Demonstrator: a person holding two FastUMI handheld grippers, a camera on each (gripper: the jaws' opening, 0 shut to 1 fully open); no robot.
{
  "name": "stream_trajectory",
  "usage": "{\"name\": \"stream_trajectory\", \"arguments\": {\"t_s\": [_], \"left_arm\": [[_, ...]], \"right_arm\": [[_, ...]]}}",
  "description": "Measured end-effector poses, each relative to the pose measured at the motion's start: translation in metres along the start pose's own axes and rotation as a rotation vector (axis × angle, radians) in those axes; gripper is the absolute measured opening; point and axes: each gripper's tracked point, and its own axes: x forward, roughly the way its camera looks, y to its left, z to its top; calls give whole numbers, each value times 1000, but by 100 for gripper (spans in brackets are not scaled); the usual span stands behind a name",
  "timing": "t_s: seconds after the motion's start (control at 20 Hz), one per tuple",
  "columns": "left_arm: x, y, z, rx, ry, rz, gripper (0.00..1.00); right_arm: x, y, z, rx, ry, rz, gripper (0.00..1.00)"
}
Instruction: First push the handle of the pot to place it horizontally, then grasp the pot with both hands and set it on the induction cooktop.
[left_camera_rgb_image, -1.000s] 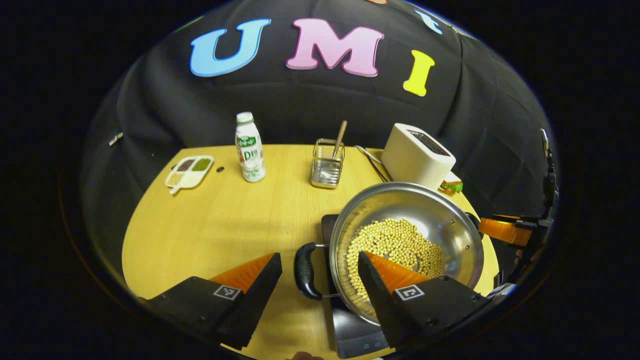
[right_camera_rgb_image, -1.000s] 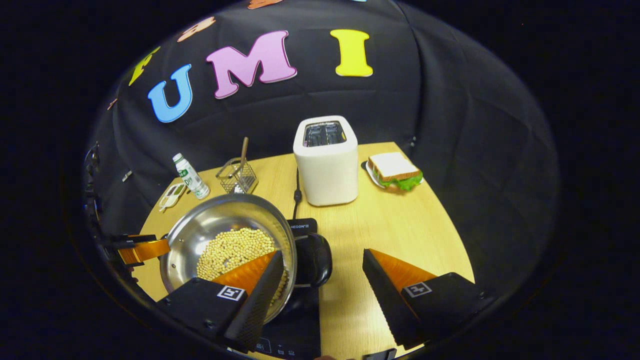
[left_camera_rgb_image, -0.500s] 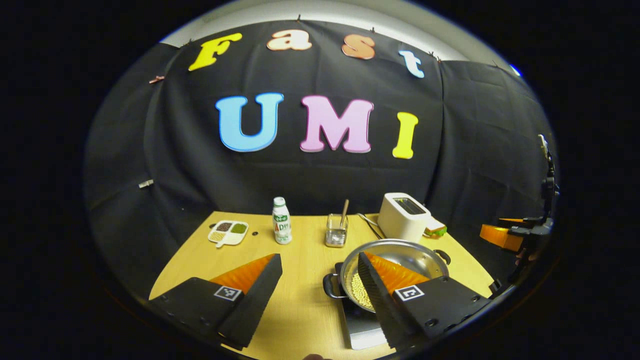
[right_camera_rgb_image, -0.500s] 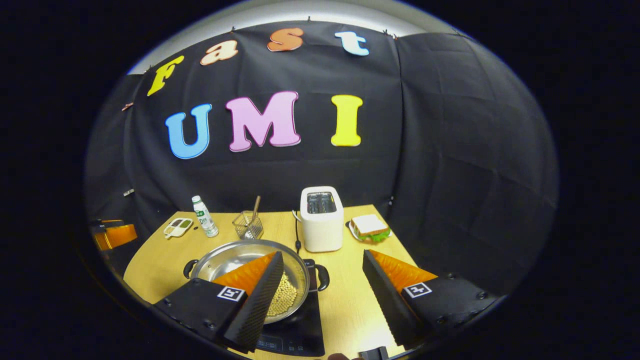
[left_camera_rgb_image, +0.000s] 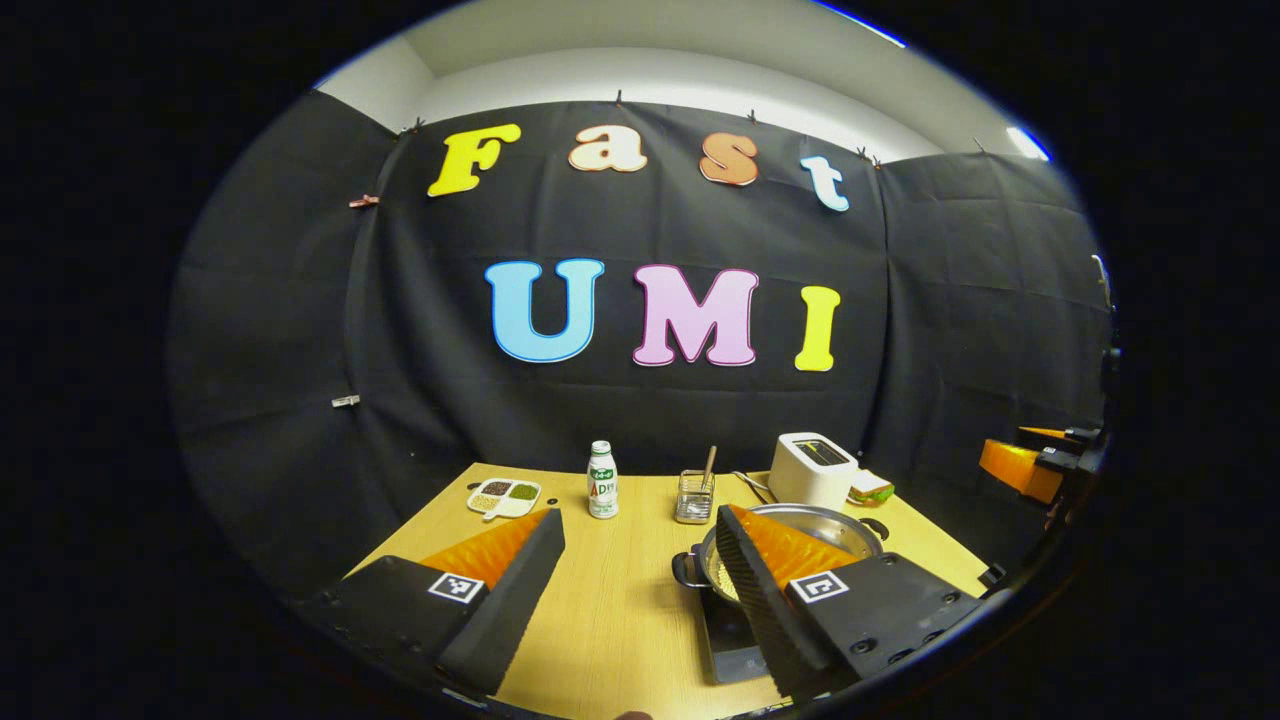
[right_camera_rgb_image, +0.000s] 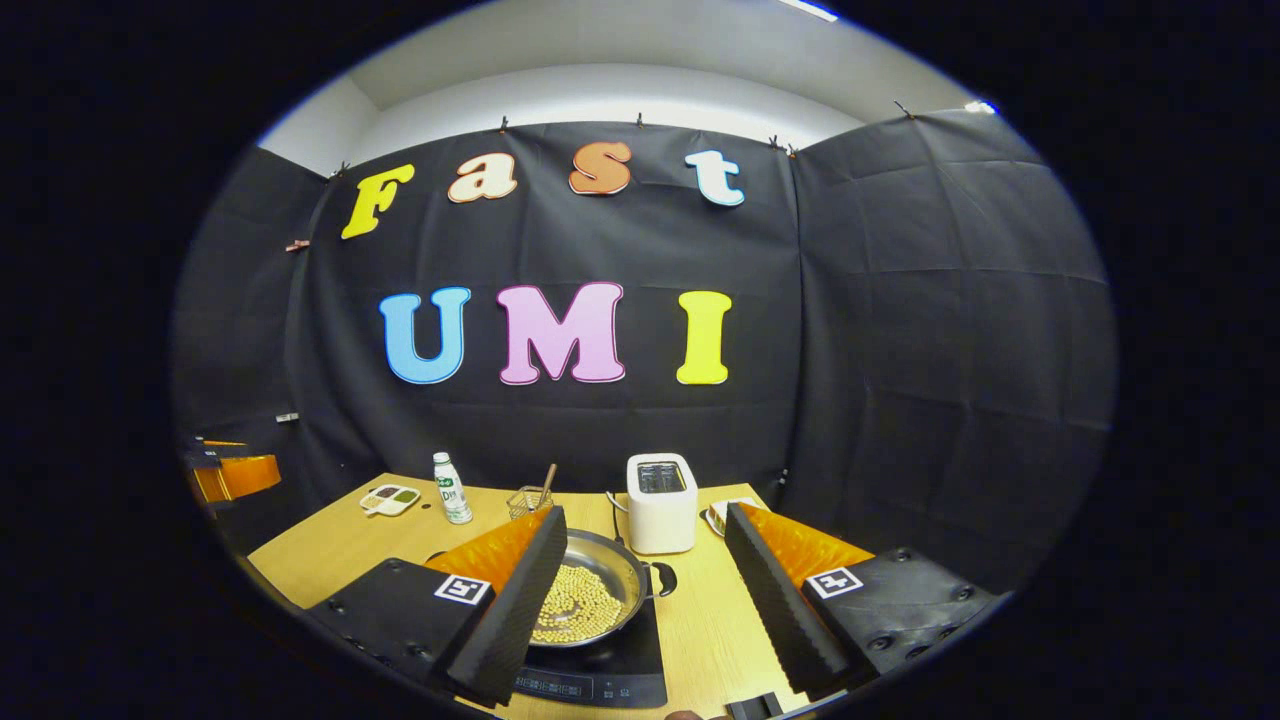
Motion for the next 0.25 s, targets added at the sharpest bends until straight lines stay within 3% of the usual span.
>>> {"name": "stream_trajectory", "arguments": {"t_s": [0.15,0.25], "left_arm": [[-27,8,-4,-12,-21,36,95],[-43,17,-4,-10,-32,56,95]], "right_arm": [[-24,-3,1,-9,-27,11,98],[-31,-17,-2,-17,-35,-20,99]]}}
